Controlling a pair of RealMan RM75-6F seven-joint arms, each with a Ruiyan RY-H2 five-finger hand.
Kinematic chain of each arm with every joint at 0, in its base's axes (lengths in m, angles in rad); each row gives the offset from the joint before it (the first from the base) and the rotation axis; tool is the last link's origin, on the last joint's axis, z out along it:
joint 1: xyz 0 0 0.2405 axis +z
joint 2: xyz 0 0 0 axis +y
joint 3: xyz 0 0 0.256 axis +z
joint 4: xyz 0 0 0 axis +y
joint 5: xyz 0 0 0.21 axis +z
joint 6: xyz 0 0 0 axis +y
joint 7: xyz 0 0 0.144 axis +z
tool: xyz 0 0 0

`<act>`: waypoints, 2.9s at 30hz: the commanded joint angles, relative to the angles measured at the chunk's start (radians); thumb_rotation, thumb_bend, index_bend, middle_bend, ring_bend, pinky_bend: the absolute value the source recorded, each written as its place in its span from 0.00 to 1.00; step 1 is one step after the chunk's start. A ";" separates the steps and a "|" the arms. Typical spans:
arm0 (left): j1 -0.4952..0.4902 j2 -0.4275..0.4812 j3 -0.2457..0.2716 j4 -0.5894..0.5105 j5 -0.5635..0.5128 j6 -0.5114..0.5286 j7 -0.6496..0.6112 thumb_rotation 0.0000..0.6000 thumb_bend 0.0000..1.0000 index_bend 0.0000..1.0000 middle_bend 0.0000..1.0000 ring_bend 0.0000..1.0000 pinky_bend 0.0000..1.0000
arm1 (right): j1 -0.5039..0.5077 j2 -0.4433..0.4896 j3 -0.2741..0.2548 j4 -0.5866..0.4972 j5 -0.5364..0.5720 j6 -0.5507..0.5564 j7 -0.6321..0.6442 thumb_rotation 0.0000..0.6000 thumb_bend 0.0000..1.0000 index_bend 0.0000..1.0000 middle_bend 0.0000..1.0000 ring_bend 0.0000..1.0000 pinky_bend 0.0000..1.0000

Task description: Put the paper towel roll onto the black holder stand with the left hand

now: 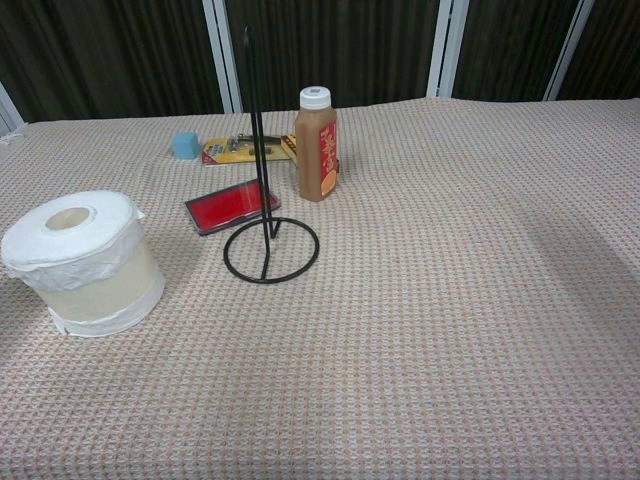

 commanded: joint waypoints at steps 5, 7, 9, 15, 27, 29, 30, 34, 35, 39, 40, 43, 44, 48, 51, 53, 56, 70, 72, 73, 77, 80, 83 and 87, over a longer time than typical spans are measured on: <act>-0.022 -0.006 0.010 0.011 0.021 -0.028 -0.104 1.00 0.38 0.00 0.00 0.00 0.00 | -0.001 0.005 -0.004 -0.005 -0.003 -0.003 0.008 1.00 0.06 0.00 0.00 0.00 0.00; -0.037 -0.015 0.022 0.020 0.045 -0.044 -0.176 1.00 0.38 0.00 0.00 0.00 0.00 | -0.001 0.009 -0.006 -0.009 -0.007 -0.001 0.015 1.00 0.06 0.00 0.00 0.00 0.00; -0.046 -0.024 0.034 0.055 0.073 -0.041 -0.275 1.00 0.37 0.00 0.00 0.00 0.00 | -0.002 0.013 -0.010 -0.011 -0.012 -0.002 0.018 1.00 0.06 0.00 0.00 0.00 0.00; -0.083 -0.134 0.045 0.191 0.108 -0.050 -0.472 1.00 0.35 0.00 0.00 0.00 0.00 | -0.001 0.021 -0.015 -0.021 -0.014 -0.009 0.016 1.00 0.06 0.00 0.00 0.00 0.00; -0.149 -0.292 0.019 0.339 0.076 -0.127 -0.451 1.00 0.34 0.00 0.00 0.00 0.00 | 0.000 0.030 -0.015 -0.021 -0.004 -0.018 0.026 1.00 0.06 0.00 0.00 0.00 0.00; -0.152 -0.297 0.018 0.342 0.074 -0.130 -0.450 1.00 0.34 0.00 0.00 0.00 0.00 | 0.000 0.030 -0.015 -0.022 -0.004 -0.019 0.026 1.00 0.06 0.00 0.00 0.00 0.00; -0.158 -0.305 0.017 0.343 0.068 -0.141 -0.454 1.00 0.33 0.00 0.00 0.00 0.00 | 0.000 0.031 -0.014 -0.023 -0.002 -0.019 0.026 1.00 0.06 0.00 0.00 0.00 0.00; -0.192 -0.344 -0.002 0.358 0.031 -0.192 -0.553 1.00 0.33 0.00 0.00 0.00 0.00 | -0.002 0.034 -0.013 -0.027 0.000 -0.016 0.026 1.00 0.06 0.00 0.00 0.00 0.00; -0.199 -0.347 0.000 0.359 0.029 -0.201 -0.594 1.00 0.33 0.00 0.00 0.00 0.00 | -0.002 0.034 -0.012 -0.027 0.001 -0.015 0.025 1.00 0.06 0.00 0.00 0.00 0.00; -0.222 -0.353 0.000 0.365 0.022 -0.225 -0.707 1.00 0.33 0.00 0.00 0.00 0.01 | -0.002 0.032 -0.010 -0.027 0.005 -0.015 0.022 1.00 0.06 0.00 0.00 0.00 0.00; -0.226 -0.357 -0.002 0.368 0.020 -0.226 -0.726 1.00 0.33 0.00 0.00 0.00 0.01 | -0.002 0.032 -0.010 -0.027 0.005 -0.016 0.022 1.00 0.06 0.00 0.00 0.00 0.00; -0.238 -0.372 -0.006 0.378 0.017 -0.227 -0.769 1.00 0.33 0.00 0.00 0.00 0.02 | 0.000 0.031 -0.010 -0.026 0.008 -0.020 0.021 1.00 0.06 0.00 0.00 0.00 0.00; -0.243 -0.376 -0.007 0.383 0.014 -0.231 -0.779 1.00 0.33 0.00 0.00 0.00 0.02 | 0.000 0.031 -0.010 -0.026 0.009 -0.021 0.021 1.00 0.06 0.00 0.00 0.00 0.00; -0.257 -0.392 -0.012 0.393 -0.006 -0.256 -0.790 1.00 0.33 0.00 0.00 0.00 0.14 | 0.000 0.031 -0.009 -0.026 0.012 -0.023 0.019 1.00 0.06 0.00 0.00 0.00 0.00; -0.262 -0.402 -0.014 0.399 -0.021 -0.271 -0.792 1.00 0.33 0.00 0.00 0.01 0.35 | 0.000 0.031 -0.010 -0.027 0.012 -0.024 0.018 1.00 0.06 0.00 0.00 0.00 0.00; -0.267 -0.406 -0.013 0.400 -0.029 -0.281 -0.809 1.00 0.36 0.00 0.05 0.12 0.54 | 0.000 0.032 -0.010 -0.027 0.012 -0.024 0.017 1.00 0.06 0.00 0.00 0.00 0.00; -0.270 -0.418 -0.019 0.415 -0.040 -0.284 -0.808 1.00 0.40 0.17 0.29 0.38 0.70 | 0.000 0.032 -0.012 -0.029 0.012 -0.026 0.015 1.00 0.06 0.00 0.00 0.00 0.00; -0.236 -0.479 -0.084 0.416 -0.128 -0.225 -0.834 1.00 0.76 0.70 0.82 0.85 1.00 | 0.002 0.036 -0.018 -0.033 0.009 -0.034 0.015 1.00 0.06 0.00 0.00 0.00 0.00; -0.227 -0.483 -0.092 0.420 -0.119 -0.183 -0.825 1.00 0.78 0.71 0.83 0.86 1.00 | 0.001 0.037 -0.018 -0.034 0.008 -0.033 0.015 1.00 0.06 0.00 0.00 0.00 0.00; -0.222 -0.487 -0.098 0.422 -0.115 -0.159 -0.822 1.00 0.79 0.71 0.84 0.86 1.00 | 0.001 0.036 -0.019 -0.034 0.007 -0.033 0.015 1.00 0.06 0.00 0.00 0.00 0.00; -0.203 -0.517 -0.124 0.467 -0.077 -0.020 -0.779 1.00 0.80 0.72 0.85 0.87 1.00 | 0.000 0.039 -0.023 -0.037 0.002 -0.034 0.016 1.00 0.06 0.00 0.00 0.00 0.00; -0.198 -0.530 -0.143 0.490 -0.053 0.061 -0.780 1.00 0.80 0.72 0.85 0.87 1.00 | -0.001 0.042 -0.025 -0.039 -0.002 -0.033 0.020 1.00 0.06 0.00 0.00 0.00 0.00; -0.203 -0.521 -0.185 0.460 -0.030 0.156 -0.826 1.00 0.80 0.72 0.85 0.87 1.00 | -0.002 0.044 -0.027 -0.043 -0.005 -0.030 0.022 1.00 0.06 0.00 0.00 0.00 0.00; -0.232 -0.460 -0.246 0.290 -0.005 0.213 -0.854 1.00 0.80 0.72 0.85 0.87 1.00 | -0.001 0.044 -0.031 -0.043 -0.011 -0.034 0.024 1.00 0.06 0.00 0.00 0.00 0.00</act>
